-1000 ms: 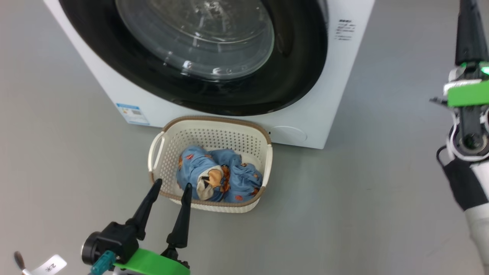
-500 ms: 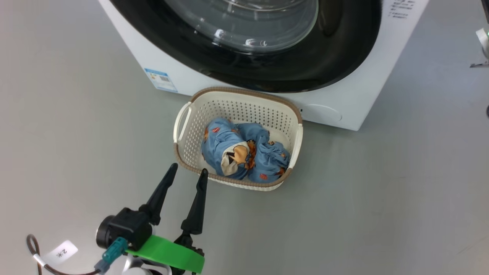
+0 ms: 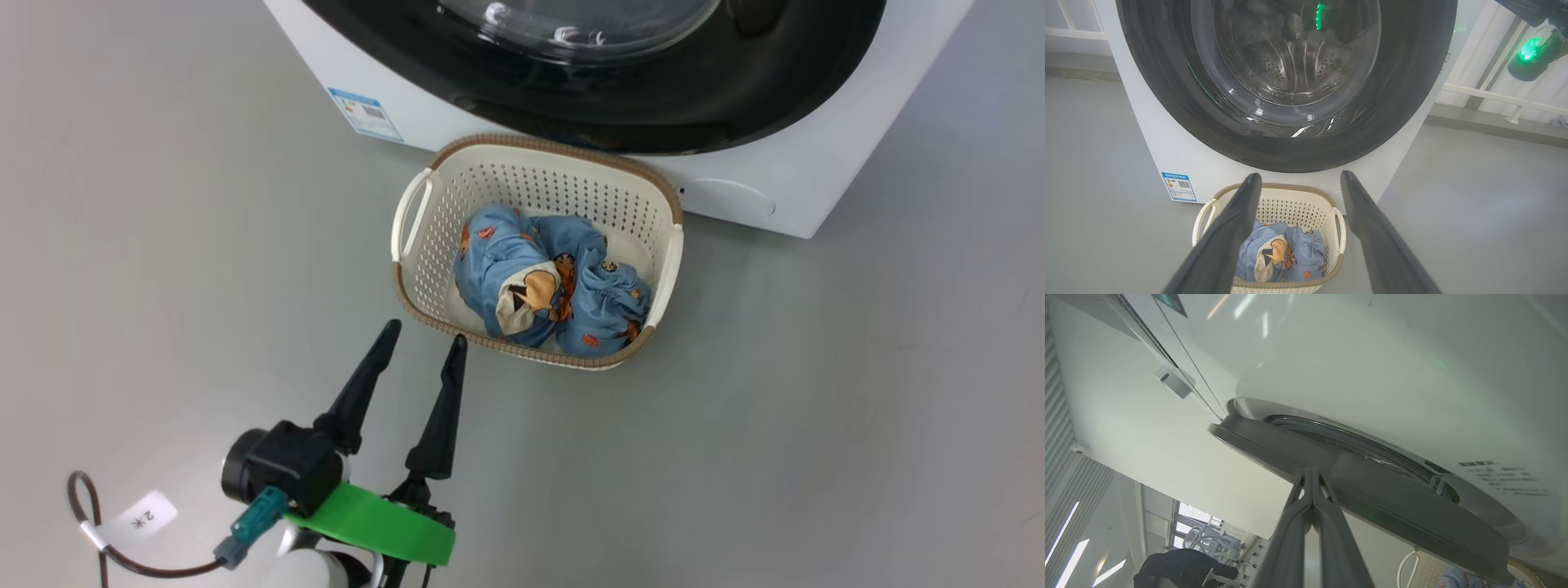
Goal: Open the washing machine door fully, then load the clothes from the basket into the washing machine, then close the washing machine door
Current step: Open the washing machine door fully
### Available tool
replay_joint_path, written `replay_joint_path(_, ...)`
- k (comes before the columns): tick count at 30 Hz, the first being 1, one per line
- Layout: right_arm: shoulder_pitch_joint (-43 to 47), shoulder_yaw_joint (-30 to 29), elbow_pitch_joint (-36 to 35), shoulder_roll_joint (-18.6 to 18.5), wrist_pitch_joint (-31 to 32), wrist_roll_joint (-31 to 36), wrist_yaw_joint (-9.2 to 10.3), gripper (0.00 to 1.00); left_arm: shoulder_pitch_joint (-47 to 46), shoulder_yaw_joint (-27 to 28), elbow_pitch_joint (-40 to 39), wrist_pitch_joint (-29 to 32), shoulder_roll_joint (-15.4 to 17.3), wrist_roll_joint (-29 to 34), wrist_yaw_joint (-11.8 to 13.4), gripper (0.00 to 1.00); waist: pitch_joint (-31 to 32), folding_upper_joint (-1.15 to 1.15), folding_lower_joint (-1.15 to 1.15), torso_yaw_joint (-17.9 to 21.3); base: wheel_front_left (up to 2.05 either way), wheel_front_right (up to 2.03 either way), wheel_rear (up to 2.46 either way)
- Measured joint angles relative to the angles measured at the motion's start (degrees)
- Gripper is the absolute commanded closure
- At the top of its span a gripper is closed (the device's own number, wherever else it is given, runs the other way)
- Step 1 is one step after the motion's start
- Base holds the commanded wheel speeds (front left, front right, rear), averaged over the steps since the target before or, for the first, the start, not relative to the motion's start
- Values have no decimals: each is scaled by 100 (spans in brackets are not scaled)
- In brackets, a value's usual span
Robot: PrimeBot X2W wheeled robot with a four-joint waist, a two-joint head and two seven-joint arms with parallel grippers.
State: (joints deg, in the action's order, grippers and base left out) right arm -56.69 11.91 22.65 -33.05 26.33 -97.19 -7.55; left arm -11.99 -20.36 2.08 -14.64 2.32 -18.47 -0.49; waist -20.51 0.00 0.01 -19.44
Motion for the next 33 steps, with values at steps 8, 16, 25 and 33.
replay_joint_path(8,-377,-80,348,-71,527,85,0,100,-231,-169,-75,0,-8,-55,77,0,-332,0,0,-108,0,0,0)
replay_joint_path(16,-660,14,622,-85,790,382,0,100,-361,-308,-149,0,-18,-124,141,0,-592,0,0,-240,0,0,0)
replay_joint_path(25,-915,45,713,-78,788,592,0,100,-447,-438,-176,0,-20,-211,226,0,-724,0,0,-358,0,0,0)
replay_joint_path(33,-896,233,701,-78,845,757,2,100,-489,-514,-197,0,-21,-256,227,0,-672,0,0,-421,0,0,0)
